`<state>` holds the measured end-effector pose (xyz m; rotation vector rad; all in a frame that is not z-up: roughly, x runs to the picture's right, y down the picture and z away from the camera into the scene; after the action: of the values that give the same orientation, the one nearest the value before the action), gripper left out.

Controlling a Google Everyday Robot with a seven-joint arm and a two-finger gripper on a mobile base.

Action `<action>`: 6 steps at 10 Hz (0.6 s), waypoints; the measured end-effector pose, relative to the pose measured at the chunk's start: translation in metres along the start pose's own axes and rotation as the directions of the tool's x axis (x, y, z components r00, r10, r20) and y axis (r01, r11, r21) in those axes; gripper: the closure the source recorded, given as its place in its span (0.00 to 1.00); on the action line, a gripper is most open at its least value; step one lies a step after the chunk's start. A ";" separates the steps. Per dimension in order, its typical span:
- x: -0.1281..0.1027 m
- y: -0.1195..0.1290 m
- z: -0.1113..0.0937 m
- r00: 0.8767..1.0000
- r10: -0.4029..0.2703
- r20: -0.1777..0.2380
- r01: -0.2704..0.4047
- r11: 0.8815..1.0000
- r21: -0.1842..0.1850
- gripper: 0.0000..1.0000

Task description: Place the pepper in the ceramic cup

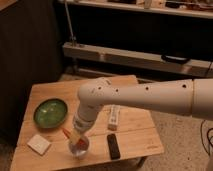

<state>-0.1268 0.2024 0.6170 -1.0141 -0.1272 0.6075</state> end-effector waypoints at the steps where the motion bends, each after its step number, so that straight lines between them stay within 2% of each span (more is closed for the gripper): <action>1: 0.001 0.001 0.001 1.000 -0.003 0.000 0.003 1.000 -0.004 0.86; 2: 0.000 -0.002 -0.001 1.000 0.004 0.004 -0.004 1.000 0.007 0.76; 6: 0.003 -0.003 0.001 1.000 0.002 0.008 -0.002 1.000 0.008 0.35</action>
<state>-0.1229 0.2034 0.6196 -1.0041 -0.1306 0.6136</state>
